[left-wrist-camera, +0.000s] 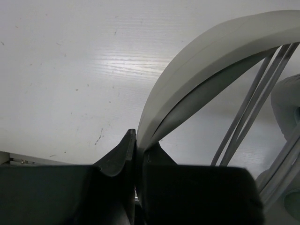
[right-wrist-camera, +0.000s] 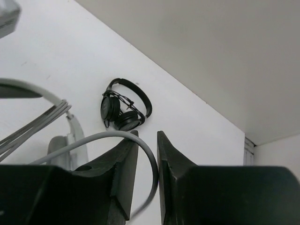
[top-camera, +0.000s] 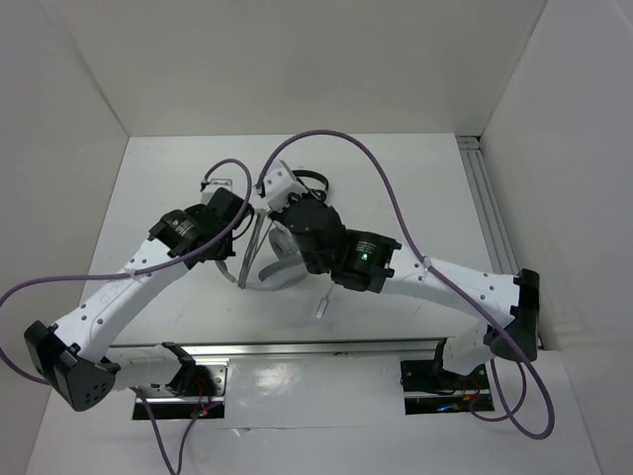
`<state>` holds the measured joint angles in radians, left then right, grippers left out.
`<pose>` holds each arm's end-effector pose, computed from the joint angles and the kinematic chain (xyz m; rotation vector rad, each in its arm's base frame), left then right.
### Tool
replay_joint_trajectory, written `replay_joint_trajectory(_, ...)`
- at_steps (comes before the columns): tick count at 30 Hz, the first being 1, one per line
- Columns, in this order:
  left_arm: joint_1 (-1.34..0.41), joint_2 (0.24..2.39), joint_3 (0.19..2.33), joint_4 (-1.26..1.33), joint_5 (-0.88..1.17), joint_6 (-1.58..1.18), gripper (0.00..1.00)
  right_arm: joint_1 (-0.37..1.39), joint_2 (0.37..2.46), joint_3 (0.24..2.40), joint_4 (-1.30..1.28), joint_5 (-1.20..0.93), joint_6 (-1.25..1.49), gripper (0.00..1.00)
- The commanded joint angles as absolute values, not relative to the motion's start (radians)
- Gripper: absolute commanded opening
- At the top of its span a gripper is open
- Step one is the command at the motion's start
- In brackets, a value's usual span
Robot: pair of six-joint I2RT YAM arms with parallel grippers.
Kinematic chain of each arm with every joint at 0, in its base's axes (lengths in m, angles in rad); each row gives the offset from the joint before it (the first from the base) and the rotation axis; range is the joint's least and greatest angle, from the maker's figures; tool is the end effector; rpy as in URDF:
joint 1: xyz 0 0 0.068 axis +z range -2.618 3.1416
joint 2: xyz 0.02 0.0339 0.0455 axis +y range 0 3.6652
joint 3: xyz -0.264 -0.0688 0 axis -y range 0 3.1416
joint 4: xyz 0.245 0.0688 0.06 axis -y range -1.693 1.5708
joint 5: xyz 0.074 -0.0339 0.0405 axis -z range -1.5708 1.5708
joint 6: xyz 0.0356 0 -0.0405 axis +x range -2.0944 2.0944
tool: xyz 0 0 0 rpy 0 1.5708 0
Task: Wrap the headphones
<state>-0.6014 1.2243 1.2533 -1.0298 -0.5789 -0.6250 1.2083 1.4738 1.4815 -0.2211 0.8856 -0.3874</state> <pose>0.2003 -0.1138 0.3415 -0.2328 2.3482 0.1762 0.1440 0.3019 0.4177 -0.7162 1.5511 -0.1803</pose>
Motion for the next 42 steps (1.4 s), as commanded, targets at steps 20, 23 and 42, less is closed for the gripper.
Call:
replay_joint_trajectory(20, -0.715, 1.06, 1.472, -1.206, -0.505, -0.535, 0.0, 0.821, 1.368, 1.143, 0.073, 0.09, -0.061, 0.57)
replay_joint_trajectory(23, -0.715, 1.094, 1.558, -1.245, -0.518, -0.545, 0.0, 0.709, 1.33, 1.011, 0.127, -0.26, -0.035, 0.75)
replay_joint_trajectory(42, -0.715, 1.212, 1.862, -1.322, -0.439, -0.629, 0.0, 0.686, 1.535, 0.847, 0.572, -0.646, 0.14, 0.9)
